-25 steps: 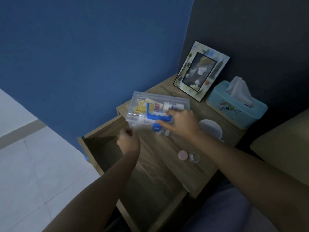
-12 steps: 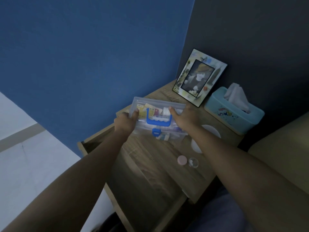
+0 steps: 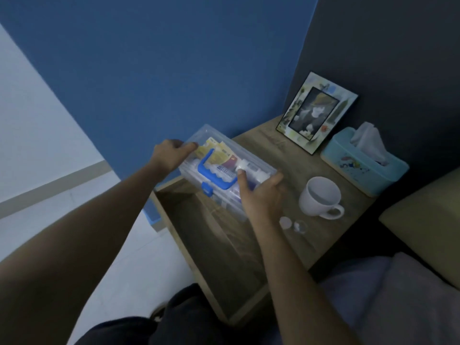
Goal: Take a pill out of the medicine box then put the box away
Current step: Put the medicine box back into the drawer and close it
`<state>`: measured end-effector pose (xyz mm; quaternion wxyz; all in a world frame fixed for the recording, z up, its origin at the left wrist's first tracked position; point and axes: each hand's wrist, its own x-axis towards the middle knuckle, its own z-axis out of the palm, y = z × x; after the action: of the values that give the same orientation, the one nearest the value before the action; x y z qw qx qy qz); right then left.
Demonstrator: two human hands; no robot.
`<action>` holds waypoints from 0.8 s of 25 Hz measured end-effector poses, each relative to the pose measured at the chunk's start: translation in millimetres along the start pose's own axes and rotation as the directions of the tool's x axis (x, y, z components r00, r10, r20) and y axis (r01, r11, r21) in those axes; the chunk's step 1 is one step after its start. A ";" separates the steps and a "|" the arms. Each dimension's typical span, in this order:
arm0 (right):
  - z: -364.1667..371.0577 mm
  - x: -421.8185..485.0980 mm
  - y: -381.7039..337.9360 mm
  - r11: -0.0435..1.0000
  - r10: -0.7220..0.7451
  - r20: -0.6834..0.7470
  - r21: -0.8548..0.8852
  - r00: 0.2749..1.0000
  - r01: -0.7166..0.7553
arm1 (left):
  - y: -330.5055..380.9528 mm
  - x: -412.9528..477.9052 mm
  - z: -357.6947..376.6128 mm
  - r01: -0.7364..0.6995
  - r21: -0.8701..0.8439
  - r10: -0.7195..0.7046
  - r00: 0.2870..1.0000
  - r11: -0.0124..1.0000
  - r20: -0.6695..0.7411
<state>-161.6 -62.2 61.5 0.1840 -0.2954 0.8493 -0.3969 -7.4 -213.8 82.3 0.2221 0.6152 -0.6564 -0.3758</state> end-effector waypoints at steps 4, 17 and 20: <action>17.9 -60.6 28.7 0.998 0.008 -0.012 0.055 1.000 -0.007 | -32.7 -23.1 -12.0 0.035 0.042 -0.040 0.991 0.999 0.128; 83.9 -100.4 116.0 0.951 0.306 0.096 -0.065 0.947 -0.301 | -79.7 -33.1 40.5 0.067 0.272 -0.173 0.906 0.960 0.386; 101.1 -89.8 129.4 0.934 0.347 0.109 -0.126 0.931 -0.334 | -84.8 -22.8 52.6 0.095 0.335 -0.227 0.897 0.938 0.380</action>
<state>-84.3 4.9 -95.2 0.2890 -0.1781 0.8937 -0.2935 10.7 -176.7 -11.4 -0.0522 0.6017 -0.6849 -0.4076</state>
